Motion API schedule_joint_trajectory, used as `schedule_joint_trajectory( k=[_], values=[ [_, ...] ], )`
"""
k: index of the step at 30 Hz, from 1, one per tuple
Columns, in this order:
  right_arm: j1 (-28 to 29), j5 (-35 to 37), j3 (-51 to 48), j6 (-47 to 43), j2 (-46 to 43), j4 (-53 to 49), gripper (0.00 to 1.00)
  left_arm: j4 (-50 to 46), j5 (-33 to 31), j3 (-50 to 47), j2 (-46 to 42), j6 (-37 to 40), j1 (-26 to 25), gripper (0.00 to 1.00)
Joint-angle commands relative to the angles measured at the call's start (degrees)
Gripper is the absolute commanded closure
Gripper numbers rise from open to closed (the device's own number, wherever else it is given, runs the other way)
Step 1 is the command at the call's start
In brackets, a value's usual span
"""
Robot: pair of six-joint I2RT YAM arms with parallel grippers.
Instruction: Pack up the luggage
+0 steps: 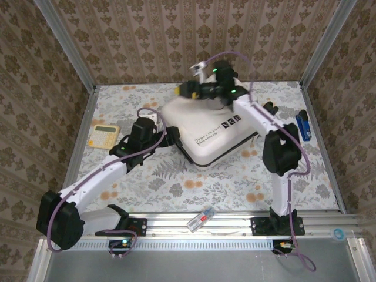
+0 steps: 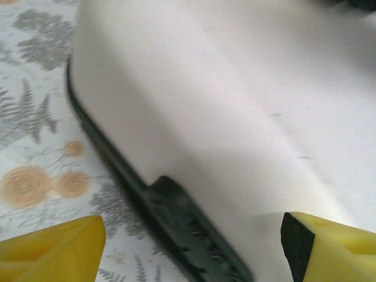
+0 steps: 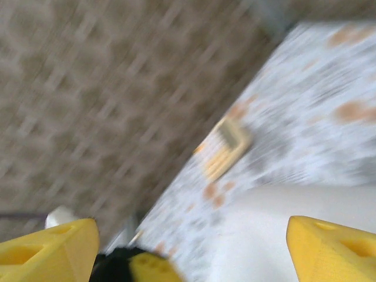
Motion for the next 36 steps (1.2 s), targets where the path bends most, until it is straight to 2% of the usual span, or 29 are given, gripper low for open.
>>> schedule_joint_trajectory(
  k=[1,7,14,19,26,36],
  values=[
    [-2.1,-5.0,-0.3,0.8,0.3,-4.5,0.16,3.9,3.3,-0.5,-1.8,1.2,1.8,0.19],
    [-5.9,-2.3,-0.5,-3.5,-3.7,-9.6,0.15,3.8,5.8,0.4,-1.6,2.3,4.0,0.19],
    [-15.0,3.3,-2.7,-9.1,-10.5,-16.0,0.11,1.9,9.4,3.0,-0.5,3.7,4.0,0.18],
    [-20.5,9.1,-1.9,-15.3,-11.9,-24.0,0.09,1.9,11.1,4.0,1.4,3.5,3.3,0.17],
    [-23.2,19.1,2.8,-22.9,-8.1,-35.3,0.09,2.6,13.4,5.8,5.8,3.0,2.4,0.17],
    [-24.4,24.8,5.1,-27.7,-4.1,-39.2,0.09,7.7,15.8,6.0,10.4,1.7,1.5,0.17]
  ],
)
